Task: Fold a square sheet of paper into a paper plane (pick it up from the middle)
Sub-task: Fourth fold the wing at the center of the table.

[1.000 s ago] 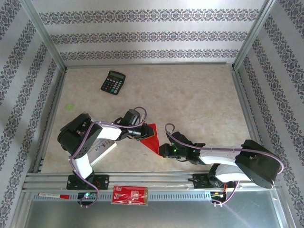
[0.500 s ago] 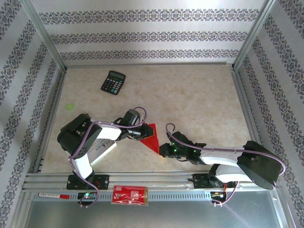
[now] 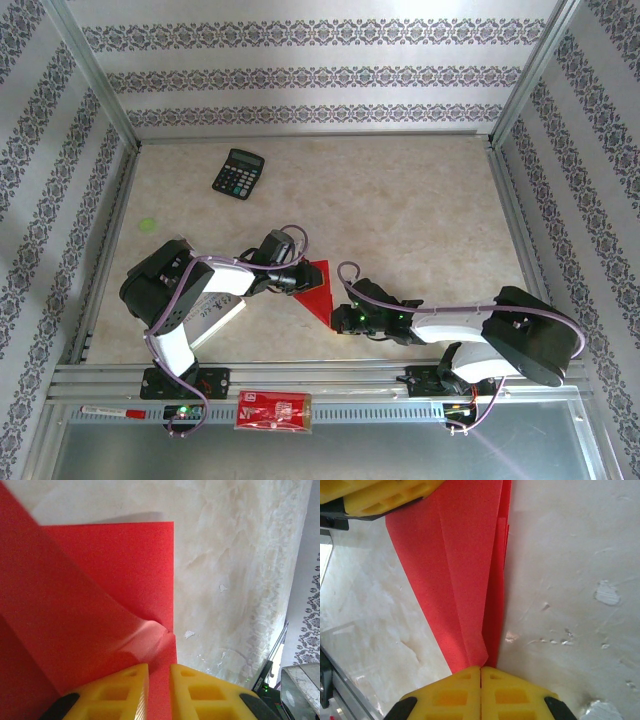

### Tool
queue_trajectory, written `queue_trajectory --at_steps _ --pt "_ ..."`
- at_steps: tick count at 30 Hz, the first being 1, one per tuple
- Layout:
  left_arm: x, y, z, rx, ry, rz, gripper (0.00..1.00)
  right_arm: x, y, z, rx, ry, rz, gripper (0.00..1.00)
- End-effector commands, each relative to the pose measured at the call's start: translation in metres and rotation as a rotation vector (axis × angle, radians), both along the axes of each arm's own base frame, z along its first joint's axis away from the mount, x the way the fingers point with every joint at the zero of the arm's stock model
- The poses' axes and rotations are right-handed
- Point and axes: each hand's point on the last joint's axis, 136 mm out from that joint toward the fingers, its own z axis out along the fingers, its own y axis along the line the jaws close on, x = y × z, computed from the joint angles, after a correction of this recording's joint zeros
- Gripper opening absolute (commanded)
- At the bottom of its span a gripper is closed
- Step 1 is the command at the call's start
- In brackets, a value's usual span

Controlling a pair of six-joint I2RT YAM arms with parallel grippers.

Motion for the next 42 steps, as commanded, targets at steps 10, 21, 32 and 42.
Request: queue_trajectory --at_steps 10,21,32,42 --pt "-0.011 0.028 -0.033 0.123 0.058 0.037 0.19 0.002 -0.009 0.018 -0.045 -0.05 0.018 0.17" --pt "-0.01 0.028 -0.031 0.123 0.056 0.038 0.18 0.002 -0.002 0.017 -0.027 -0.037 0.032 0.1" --pt "-0.009 0.027 -0.032 0.125 0.058 0.035 0.19 0.005 0.007 0.018 -0.024 -0.031 0.052 0.05" --pt "-0.01 0.028 -0.032 0.125 0.061 0.038 0.18 0.002 0.002 0.009 -0.054 -0.014 0.05 0.03"
